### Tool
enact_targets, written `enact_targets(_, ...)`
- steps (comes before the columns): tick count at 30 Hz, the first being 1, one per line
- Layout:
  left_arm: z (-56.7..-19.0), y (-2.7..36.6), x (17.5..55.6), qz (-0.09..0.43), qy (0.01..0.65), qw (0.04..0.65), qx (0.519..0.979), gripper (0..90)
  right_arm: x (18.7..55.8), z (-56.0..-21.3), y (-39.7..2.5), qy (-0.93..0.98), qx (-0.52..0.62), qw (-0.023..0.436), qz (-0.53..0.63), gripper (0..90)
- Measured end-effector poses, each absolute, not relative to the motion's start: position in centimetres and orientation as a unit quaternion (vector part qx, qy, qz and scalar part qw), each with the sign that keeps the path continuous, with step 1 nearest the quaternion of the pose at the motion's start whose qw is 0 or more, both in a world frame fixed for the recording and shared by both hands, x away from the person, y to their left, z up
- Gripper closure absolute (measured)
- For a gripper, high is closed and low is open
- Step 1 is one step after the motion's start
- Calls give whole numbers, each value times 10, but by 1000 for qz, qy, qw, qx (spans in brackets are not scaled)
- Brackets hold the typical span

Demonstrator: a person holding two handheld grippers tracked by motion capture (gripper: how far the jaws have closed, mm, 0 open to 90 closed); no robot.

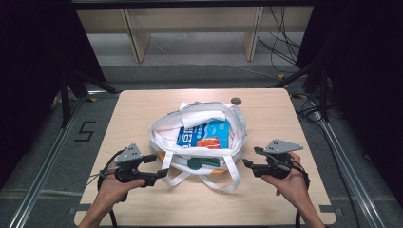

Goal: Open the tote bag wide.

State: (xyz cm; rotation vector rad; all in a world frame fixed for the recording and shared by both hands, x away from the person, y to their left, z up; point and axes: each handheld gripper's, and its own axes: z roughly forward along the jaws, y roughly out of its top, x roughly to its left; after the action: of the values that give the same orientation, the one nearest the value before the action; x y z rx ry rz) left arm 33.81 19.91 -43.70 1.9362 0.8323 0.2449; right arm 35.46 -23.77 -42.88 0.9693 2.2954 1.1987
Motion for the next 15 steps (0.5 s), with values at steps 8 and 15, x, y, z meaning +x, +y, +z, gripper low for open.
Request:
enact_targets(8,-444,202,331,108,341,486,797,271,346,-432,-239,815,351,179,425,367)
enact_targets(15,-453,201,323,104,344,491,794,271,339,-438,-244,818,345,178,424,367)
